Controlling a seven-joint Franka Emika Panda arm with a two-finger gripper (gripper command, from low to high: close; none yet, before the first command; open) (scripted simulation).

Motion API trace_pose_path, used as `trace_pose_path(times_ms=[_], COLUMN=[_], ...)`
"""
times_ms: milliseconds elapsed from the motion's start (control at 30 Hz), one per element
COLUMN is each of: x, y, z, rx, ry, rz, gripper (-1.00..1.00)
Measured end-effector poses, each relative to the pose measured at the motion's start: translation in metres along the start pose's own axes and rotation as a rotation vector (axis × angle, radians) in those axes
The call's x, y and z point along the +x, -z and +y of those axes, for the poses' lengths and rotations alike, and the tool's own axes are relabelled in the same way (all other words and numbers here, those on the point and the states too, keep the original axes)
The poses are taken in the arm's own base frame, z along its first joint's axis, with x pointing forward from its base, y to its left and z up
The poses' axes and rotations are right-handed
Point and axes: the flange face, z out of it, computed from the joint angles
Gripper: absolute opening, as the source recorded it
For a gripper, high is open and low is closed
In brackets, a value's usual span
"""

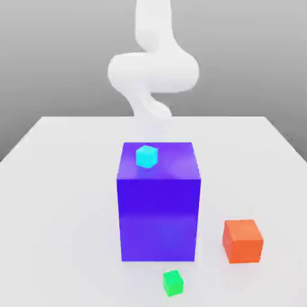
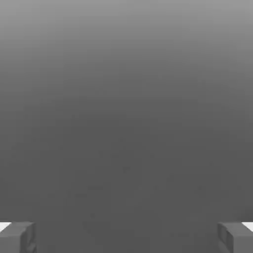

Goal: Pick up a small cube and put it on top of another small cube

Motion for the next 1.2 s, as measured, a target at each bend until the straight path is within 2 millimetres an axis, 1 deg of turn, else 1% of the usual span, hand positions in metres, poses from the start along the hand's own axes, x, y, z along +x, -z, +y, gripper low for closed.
trace_pose_path(times_ms=[167,333,500,533,667,833,967,1067,1167,1200], x=[-0.019,-0.055,-0.106,-0.119,-0.180,-0.251,-0.319,-0.371,-0.403,-0.412], y=[-0.078,-0.154,-0.228,-0.242,-0.295,-0.360,-0.406,-0.436,-0.472,-0.483], z=[-0.036,-0.067,-0.091,-0.095,-0.111,-0.110,-0.102,-0.090,-0.070,-0.063], rx=[-0.031,-0.054,-0.068,-0.069,-0.067,-0.074,-0.071,-0.066,-0.064,-0.064], ry=[0.188,0.375,0.566,0.606,0.774,0.957,1.111,1.222,1.252,1.254], rz=[-0.124,-0.245,-0.365,-0.389,-0.489,-0.606,-0.703,-0.773,-0.792,-0.794], gripper=[0.00,0.00,0.00,0.00,0.00,0.00,0.00,0.00,0.00,-1.00])
